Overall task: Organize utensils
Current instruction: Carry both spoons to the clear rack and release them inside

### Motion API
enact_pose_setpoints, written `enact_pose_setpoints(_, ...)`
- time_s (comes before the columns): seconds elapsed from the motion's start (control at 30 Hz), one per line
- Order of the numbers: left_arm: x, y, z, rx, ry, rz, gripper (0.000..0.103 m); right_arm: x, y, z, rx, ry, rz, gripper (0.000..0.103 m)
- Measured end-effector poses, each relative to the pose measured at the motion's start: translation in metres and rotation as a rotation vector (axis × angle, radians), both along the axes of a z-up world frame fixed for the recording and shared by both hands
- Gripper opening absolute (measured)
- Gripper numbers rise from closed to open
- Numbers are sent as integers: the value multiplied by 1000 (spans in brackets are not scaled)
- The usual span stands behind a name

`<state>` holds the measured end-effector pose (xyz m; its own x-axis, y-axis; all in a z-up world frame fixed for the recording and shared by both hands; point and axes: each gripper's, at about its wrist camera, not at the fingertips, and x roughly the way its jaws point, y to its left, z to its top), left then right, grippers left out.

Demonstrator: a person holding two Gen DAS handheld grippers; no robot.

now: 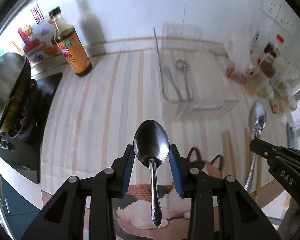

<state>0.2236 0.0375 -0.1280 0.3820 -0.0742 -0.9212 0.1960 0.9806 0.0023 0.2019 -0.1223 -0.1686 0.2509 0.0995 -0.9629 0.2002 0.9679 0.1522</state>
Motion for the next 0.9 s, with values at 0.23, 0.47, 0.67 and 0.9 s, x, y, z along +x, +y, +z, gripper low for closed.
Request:
enact_pose_setpoints(0.23,8,-4,68,-92,-93,-8,31,13,-5,46,42,-98,3,2)
enact_pose_setpoints(0.47,57,-18,113,-187,-115,-25,32,58,-25,84,76,-187,-5,2)
enact_pose_setpoints(0.67,125,-34,100,-193,-28,-35,32,119,-40,79,78,-179,-5,2)
enact_pose_setpoints(0.9,189,-42,35,-206,216,4,33,177,-48,35,85,-86,-9,3)
